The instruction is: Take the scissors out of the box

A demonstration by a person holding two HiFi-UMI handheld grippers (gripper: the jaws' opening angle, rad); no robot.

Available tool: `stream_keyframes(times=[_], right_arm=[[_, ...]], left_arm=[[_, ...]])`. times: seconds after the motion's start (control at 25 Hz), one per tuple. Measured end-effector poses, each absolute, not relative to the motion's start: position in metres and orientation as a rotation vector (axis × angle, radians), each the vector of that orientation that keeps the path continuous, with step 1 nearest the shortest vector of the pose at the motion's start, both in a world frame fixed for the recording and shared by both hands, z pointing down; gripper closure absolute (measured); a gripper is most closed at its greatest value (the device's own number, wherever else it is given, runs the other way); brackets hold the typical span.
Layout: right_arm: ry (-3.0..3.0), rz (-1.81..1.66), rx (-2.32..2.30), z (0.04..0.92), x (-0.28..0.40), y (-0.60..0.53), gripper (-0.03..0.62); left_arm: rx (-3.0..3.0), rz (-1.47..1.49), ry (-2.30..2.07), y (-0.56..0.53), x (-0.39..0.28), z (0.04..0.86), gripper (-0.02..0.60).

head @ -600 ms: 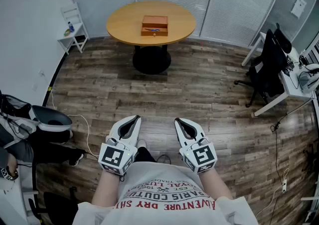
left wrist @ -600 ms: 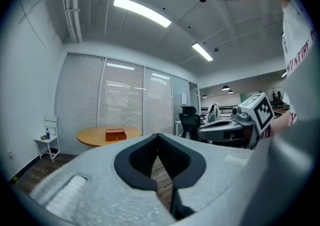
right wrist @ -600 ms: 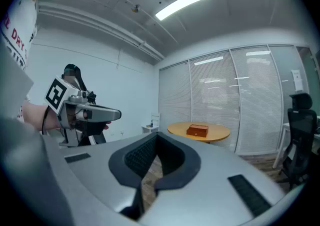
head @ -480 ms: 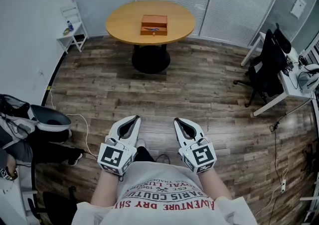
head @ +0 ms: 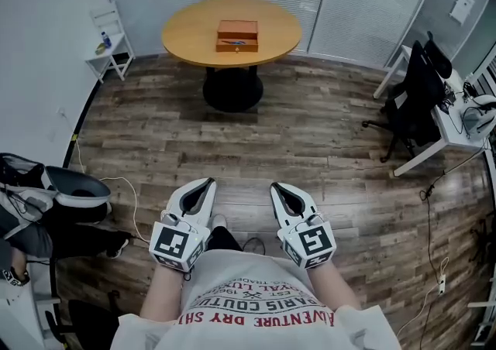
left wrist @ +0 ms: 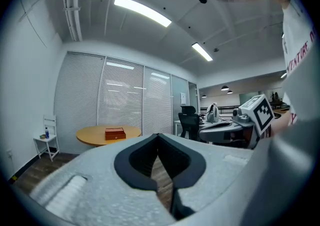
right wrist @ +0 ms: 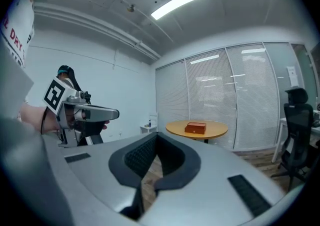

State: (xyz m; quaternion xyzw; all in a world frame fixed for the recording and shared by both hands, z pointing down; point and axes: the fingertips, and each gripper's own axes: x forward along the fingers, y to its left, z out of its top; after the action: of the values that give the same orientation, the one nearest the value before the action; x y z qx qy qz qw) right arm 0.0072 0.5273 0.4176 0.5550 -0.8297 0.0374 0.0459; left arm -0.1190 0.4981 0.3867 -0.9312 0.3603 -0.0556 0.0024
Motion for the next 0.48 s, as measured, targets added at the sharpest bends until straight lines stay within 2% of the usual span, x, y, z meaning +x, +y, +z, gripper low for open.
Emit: stream_keyframes(times=[0.48], right_arm=[[-2.488, 0.175, 1.739, 0.429, 0.018, 0.481, 0.587]], left_arm=[[-2.944, -0.180, 1.136, 0.453, -0.121, 0.399, 0.574]])
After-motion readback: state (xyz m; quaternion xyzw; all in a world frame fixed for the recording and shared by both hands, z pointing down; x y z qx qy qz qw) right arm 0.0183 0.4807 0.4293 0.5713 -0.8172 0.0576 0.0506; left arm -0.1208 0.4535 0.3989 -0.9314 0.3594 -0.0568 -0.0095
